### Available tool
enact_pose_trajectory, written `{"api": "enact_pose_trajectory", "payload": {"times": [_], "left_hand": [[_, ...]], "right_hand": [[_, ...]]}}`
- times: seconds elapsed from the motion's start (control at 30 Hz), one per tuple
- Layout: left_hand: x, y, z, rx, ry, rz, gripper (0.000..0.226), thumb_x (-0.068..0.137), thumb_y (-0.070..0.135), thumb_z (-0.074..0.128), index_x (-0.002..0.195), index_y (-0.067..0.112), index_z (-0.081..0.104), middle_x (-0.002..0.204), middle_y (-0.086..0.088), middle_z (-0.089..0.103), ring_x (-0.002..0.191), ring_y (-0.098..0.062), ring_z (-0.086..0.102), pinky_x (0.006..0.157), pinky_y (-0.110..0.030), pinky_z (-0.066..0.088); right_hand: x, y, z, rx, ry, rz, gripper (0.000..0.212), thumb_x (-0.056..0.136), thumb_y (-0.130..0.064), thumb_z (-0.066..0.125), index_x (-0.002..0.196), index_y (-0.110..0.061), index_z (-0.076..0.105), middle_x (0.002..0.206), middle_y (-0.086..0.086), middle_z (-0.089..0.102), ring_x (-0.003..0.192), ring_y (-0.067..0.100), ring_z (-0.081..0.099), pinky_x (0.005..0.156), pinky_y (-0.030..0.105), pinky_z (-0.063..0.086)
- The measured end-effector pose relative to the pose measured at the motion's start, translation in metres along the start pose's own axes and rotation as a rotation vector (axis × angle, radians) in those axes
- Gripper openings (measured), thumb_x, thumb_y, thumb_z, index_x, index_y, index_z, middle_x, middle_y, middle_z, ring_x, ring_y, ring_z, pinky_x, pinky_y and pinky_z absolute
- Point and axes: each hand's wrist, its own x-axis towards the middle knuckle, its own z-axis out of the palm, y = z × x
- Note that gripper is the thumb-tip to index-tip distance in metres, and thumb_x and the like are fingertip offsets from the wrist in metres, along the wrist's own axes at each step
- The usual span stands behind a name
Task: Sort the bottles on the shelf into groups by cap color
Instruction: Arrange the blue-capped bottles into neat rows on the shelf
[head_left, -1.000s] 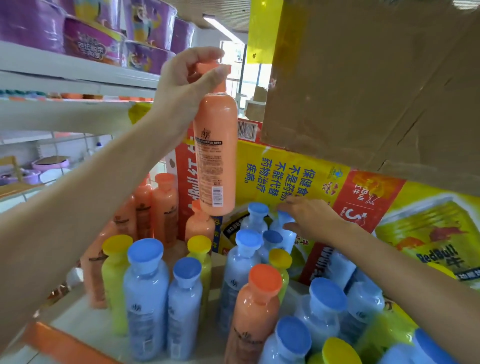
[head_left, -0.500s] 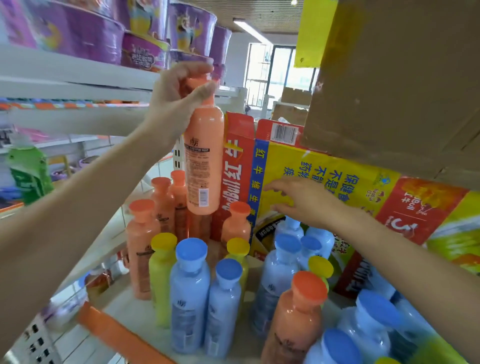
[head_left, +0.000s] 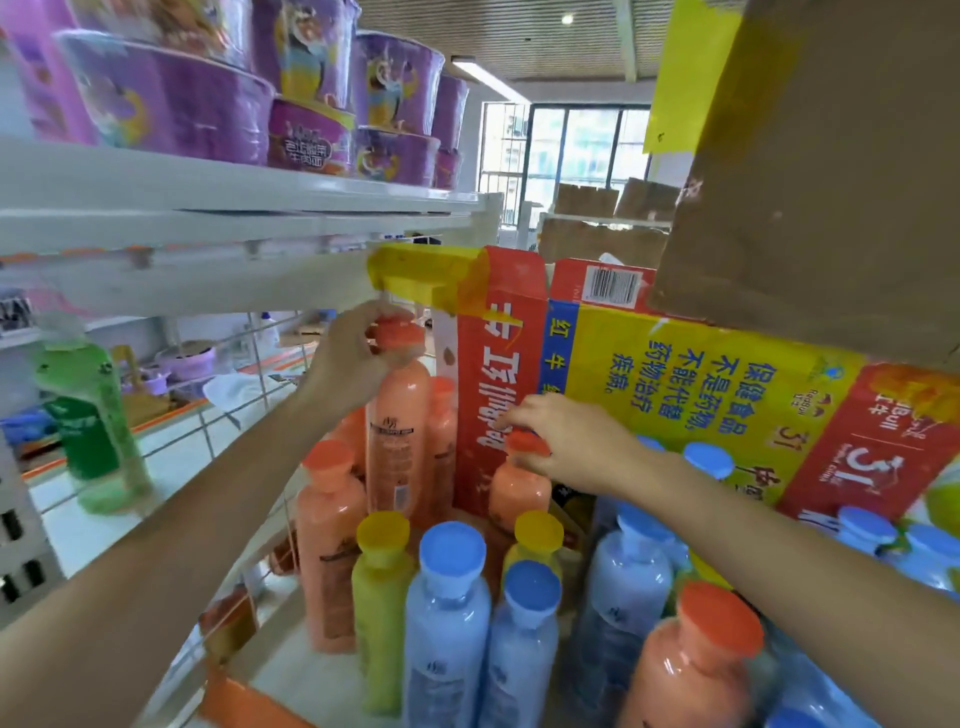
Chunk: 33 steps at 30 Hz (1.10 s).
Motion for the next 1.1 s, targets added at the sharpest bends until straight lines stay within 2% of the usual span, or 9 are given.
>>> {"api": "enact_pose_trajectory", "payload": {"times": [0.1,0.17,0.23,0.4,0.53,0.67,0.83,1.0,1.1], "left_hand": [[-0.004,-0.017,0.000,0.152,-0.043,-0.038,0.037,0.066,0.013,0.078,0.098,0.020,0.061,0.095,-0.001,0.061,0.097,-0.025,0.059,0.088,-0.039,0.048],[-0.010,-0.026,-0.001,0.224,-0.060,-0.107,0.037,0.068,0.013,0.078,0.101,0.017,0.062,0.102,-0.002,0.062,0.099,-0.022,0.058,0.092,-0.040,0.047],[-0.016,-0.035,-0.002,0.244,-0.120,-0.161,0.042,0.063,0.023,0.078,0.102,0.019,0.063,0.111,-0.004,0.064,0.102,-0.020,0.059,0.094,-0.041,0.047],[-0.022,-0.048,-0.007,0.382,-0.266,-0.219,0.044,0.068,0.007,0.076,0.110,0.013,0.062,0.125,-0.008,0.057,0.117,-0.023,0.052,0.101,-0.038,0.041],[-0.019,-0.046,-0.009,0.491,-0.301,-0.224,0.048,0.070,0.009,0.075,0.115,0.013,0.060,0.126,-0.008,0.056,0.115,-0.022,0.052,0.096,-0.032,0.041],[-0.016,-0.039,-0.007,0.614,-0.322,-0.205,0.046,0.076,0.011,0.070,0.120,0.012,0.057,0.127,-0.008,0.053,0.114,-0.022,0.050,0.086,-0.025,0.037],[-0.019,-0.030,-0.003,0.734,-0.363,-0.152,0.037,0.080,0.013,0.067,0.115,0.011,0.058,0.119,-0.010,0.055,0.108,-0.021,0.051,0.080,-0.024,0.036],[-0.030,-0.034,-0.007,0.740,-0.370,-0.073,0.043,0.082,0.016,0.065,0.123,0.011,0.055,0.122,-0.010,0.054,0.110,-0.024,0.052,0.086,-0.027,0.039],[-0.039,-0.043,-0.013,0.676,-0.350,-0.004,0.038,0.082,0.018,0.065,0.119,0.013,0.057,0.118,-0.007,0.054,0.111,-0.023,0.049,0.088,-0.028,0.037]], "right_hand": [[0.000,-0.001,0.005,0.009,0.005,0.005,0.039,0.090,-0.040,0.051,0.127,-0.029,0.049,0.129,-0.006,0.049,0.123,0.015,0.044,0.087,0.032,0.044],[-0.001,0.000,0.007,0.035,0.011,0.008,0.036,0.091,-0.039,0.052,0.125,-0.030,0.051,0.127,-0.009,0.049,0.122,0.012,0.044,0.085,0.029,0.043],[-0.002,0.000,0.009,0.048,0.019,0.013,0.034,0.091,-0.039,0.052,0.124,-0.031,0.051,0.125,-0.010,0.049,0.120,0.011,0.045,0.084,0.029,0.042],[-0.001,0.001,0.012,0.055,0.027,0.019,0.034,0.091,-0.041,0.051,0.123,-0.031,0.052,0.123,-0.009,0.049,0.118,0.011,0.046,0.081,0.027,0.042],[-0.001,0.002,0.014,0.056,0.037,0.018,0.034,0.090,-0.041,0.052,0.123,-0.031,0.053,0.123,-0.009,0.051,0.117,0.010,0.047,0.081,0.026,0.043],[-0.002,0.002,0.014,0.055,0.032,0.017,0.035,0.090,-0.041,0.053,0.122,-0.030,0.053,0.124,-0.009,0.051,0.118,0.010,0.047,0.083,0.027,0.044],[-0.002,0.002,0.015,0.065,0.041,0.015,0.035,0.089,-0.040,0.053,0.123,-0.030,0.053,0.123,-0.008,0.050,0.117,0.011,0.047,0.082,0.026,0.042],[-0.005,0.001,0.018,0.061,0.039,0.010,0.039,0.090,-0.041,0.053,0.127,-0.030,0.050,0.125,-0.007,0.049,0.119,0.012,0.044,0.086,0.030,0.045],[-0.006,0.000,0.018,0.078,0.050,0.012,0.040,0.089,-0.040,0.054,0.127,-0.030,0.050,0.125,-0.007,0.049,0.119,0.013,0.045,0.086,0.030,0.044]]}}
